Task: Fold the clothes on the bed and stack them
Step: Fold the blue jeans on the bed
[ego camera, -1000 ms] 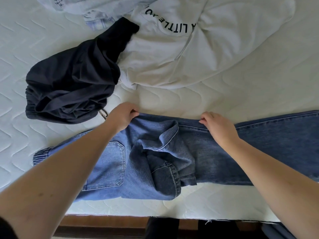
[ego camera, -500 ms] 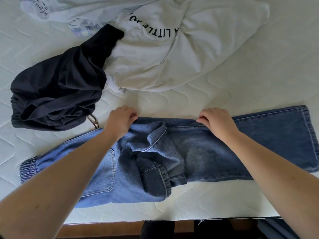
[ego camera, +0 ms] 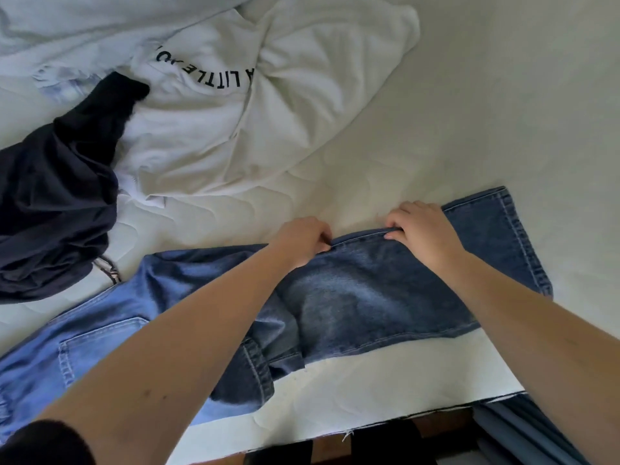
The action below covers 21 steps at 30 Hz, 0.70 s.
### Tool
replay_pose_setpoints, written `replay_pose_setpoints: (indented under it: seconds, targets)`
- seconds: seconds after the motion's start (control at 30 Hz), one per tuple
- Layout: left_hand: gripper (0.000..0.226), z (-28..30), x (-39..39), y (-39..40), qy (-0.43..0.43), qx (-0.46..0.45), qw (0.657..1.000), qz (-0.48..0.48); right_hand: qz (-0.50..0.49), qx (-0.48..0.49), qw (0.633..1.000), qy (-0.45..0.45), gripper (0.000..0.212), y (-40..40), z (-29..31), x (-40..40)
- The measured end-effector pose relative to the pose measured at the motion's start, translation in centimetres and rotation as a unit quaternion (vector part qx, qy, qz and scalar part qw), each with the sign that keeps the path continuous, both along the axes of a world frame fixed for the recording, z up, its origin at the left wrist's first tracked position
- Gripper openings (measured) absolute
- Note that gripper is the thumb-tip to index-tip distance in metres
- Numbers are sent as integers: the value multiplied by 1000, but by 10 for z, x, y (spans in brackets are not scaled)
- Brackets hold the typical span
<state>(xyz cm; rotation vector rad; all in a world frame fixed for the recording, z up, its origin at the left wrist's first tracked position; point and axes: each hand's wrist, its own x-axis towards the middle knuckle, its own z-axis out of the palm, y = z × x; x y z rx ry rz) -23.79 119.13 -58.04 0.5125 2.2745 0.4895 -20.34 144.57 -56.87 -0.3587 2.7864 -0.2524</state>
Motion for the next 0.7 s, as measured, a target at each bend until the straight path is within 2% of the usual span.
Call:
replay_pose_setpoints:
  seconds: [0.13,0.27,0.37,0.43,0.53,0.63,0.7]
  targets:
    - [15,-1,-11,6,-21,-20,1000,12,-13,-46,997,62,16,13,-1,6]
    - [11,-2,-12,4,4,-30,999,40,-57,-10,994,90,15,23,-9,7]
    - [8,-3,-9,1,-8,-28,999,35,-164,15,984,63,34,40,-12,11]
    - [4,-3,-10,3,-16,-18,999,37,-275,-1,960,53,52,60,-11,15]
    - [16,-2,-13,16,-41,-7,998,38,-429,-18,903,7,67,100,-10,21]
    - [17,-2,-15,38,-57,1,998,39,-534,-44,844,-12,63,133,-10,29]
    - [12,-4,-14,54,-51,20,997,61,-540,-54,840,1,48,144,-9,34]
